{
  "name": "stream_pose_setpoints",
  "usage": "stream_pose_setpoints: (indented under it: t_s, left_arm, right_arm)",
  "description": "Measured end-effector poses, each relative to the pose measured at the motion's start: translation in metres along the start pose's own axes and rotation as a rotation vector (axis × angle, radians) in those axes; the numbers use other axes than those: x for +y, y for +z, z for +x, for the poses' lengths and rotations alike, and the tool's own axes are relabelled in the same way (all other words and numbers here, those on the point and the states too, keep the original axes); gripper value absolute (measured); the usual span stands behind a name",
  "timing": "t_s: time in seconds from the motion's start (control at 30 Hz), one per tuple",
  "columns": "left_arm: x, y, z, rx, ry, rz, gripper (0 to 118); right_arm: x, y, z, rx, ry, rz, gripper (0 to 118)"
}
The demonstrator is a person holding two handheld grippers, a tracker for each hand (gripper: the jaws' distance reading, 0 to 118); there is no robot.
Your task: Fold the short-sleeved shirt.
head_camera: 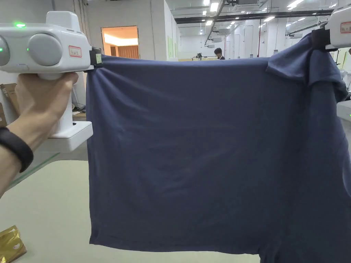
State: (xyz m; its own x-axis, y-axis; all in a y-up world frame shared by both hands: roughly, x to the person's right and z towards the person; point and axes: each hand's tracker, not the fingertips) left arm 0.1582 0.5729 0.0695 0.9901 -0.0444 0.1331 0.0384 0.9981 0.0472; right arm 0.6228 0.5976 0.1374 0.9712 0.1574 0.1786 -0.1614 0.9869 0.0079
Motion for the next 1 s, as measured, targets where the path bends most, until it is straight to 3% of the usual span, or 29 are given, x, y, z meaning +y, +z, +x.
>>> stream_pose_setpoints:
  t_s: [0.23, 0.5, 0.8, 1.0]
  left_arm:
    - [0.005, -0.054, 0.003, 0.022, -0.010, -0.004, 0]
    - [-0.003, -0.089, 0.008, 0.036, -0.043, -0.017, 0]
    - [-0.121, -0.087, 0.004, 0.015, 0.006, -0.143, 0]
    - [-0.184, 0.003, 0.001, -0.085, 0.094, -0.186, 0]
  right_arm:
    - [0.022, -0.047, -0.003, -0.033, 0.014, 0.034, 2]
    - [0.016, -0.091, -0.014, -0.044, 0.114, 0.006, 2]
    - [-0.104, -0.093, -0.031, 0.139, -0.055, -0.105, 2]
    - [-0.171, -0.029, -0.028, 0.243, -0.118, -0.120, 2]
